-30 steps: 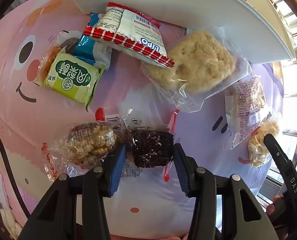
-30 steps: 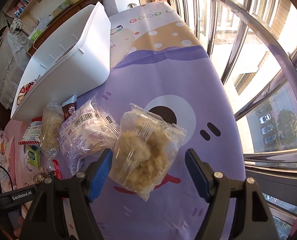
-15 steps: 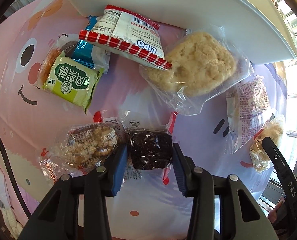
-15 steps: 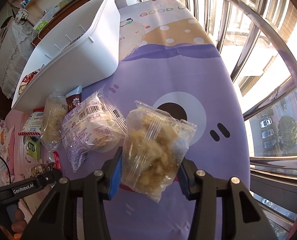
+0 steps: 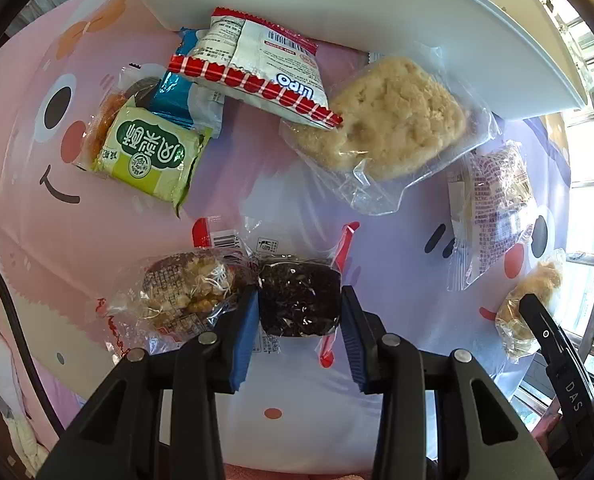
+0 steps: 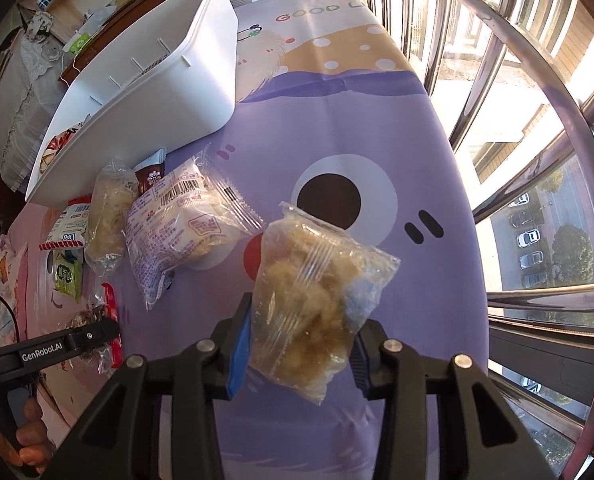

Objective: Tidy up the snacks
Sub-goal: 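Carry both snacks over the white tray and open both tools to drop them, then withdraw both open tools from the tray toward the remaining snacks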

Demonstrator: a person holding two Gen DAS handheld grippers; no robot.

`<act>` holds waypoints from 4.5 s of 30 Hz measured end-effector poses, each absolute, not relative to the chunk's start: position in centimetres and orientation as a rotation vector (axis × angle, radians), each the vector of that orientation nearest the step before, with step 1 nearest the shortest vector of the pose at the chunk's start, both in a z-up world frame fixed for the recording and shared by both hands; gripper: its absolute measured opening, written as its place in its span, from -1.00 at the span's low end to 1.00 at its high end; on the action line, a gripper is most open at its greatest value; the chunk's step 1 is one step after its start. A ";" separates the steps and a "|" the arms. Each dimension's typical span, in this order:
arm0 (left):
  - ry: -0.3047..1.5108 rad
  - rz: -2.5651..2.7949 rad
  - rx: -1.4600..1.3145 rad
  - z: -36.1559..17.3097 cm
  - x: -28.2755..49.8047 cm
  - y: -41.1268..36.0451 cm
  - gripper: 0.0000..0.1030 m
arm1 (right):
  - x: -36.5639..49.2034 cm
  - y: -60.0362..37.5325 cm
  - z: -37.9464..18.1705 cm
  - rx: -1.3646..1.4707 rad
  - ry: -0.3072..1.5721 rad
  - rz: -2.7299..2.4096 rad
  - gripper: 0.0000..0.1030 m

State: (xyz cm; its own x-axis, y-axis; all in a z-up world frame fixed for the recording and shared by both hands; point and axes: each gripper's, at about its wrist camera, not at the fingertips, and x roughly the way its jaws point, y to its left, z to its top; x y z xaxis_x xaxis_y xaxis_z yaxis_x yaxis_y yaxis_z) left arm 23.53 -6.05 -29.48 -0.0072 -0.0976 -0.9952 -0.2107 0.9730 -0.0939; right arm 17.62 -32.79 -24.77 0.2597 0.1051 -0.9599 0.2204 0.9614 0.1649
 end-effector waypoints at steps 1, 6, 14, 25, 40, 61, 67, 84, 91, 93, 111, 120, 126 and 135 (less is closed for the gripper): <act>1.582 0.089 -0.237 -29.3 23.4 -6.0 -0.27 | 17.4 -32.7 -24.6 0.290 1.311 -0.078 -0.19; 1.596 0.062 -0.226 -28.0 22.4 -5.8 -0.27 | 16.8 -32.1 -23.7 0.302 1.311 -0.066 -0.19; 1.602 -0.021 -0.254 -23.7 21.4 -4.3 -0.26 | 17.0 -30.4 -20.0 0.314 1.242 -0.007 -0.19; 1.549 -0.156 -0.231 -15.5 22.7 -0.9 -0.26 | 20.1 -25.9 -14.4 0.257 1.100 0.071 -0.19; 1.369 -0.232 -0.054 -7.3 31.0 2.8 -0.26 | 26.5 -21.2 -8.1 0.167 0.893 0.066 -0.19; 1.210 -0.323 -0.161 -9.4 40.5 3.5 -0.10 | 33.2 -19.7 -10.4 0.128 0.865 -0.035 0.09; 1.200 -0.338 -0.132 -9.1 40.4 3.2 -0.01 | 33.1 -20.5 -10.9 0.175 0.894 -0.055 0.18; 1.164 -0.281 -0.126 -6.5 34.0 3.1 0.04 | 27.5 -22.7 -9.1 0.200 0.895 -0.042 0.25; 1.153 -0.236 -0.136 -5.5 29.3 2.6 0.07 | 23.6 -24.0 -7.8 0.205 0.880 -0.024 0.35; 1.156 -0.209 -0.145 -5.5 28.0 2.5 0.08 | 22.6 -24.4 -7.5 0.206 0.881 -0.019 0.36; 1.165 0.023 -0.267 -8.3 18.9 2.9 0.20 | 17.1 -27.8 -10.8 0.165 1.002 0.067 0.44; 1.197 0.146 -0.353 -12.0 17.4 3.6 0.39 | 17.0 -27.9 -13.9 0.172 1.117 0.132 0.45; 1.212 0.214 -0.430 -15.1 17.5 4.5 0.47 | 17.2 -27.3 -15.7 0.121 1.177 0.161 0.49; 1.228 0.299 -0.540 -19.7 19.7 6.4 0.48 | 18.0 -25.3 -18.2 -0.043 1.217 0.230 0.51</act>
State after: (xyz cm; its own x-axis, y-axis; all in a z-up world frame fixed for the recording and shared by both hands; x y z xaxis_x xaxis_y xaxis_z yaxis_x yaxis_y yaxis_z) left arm 19.72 6.41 -19.73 0.3190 -0.0694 -0.9452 -0.4958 0.8377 -0.2289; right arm 17.99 -25.32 -18.18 0.3259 0.1526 -0.9330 -0.1983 0.9760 0.0903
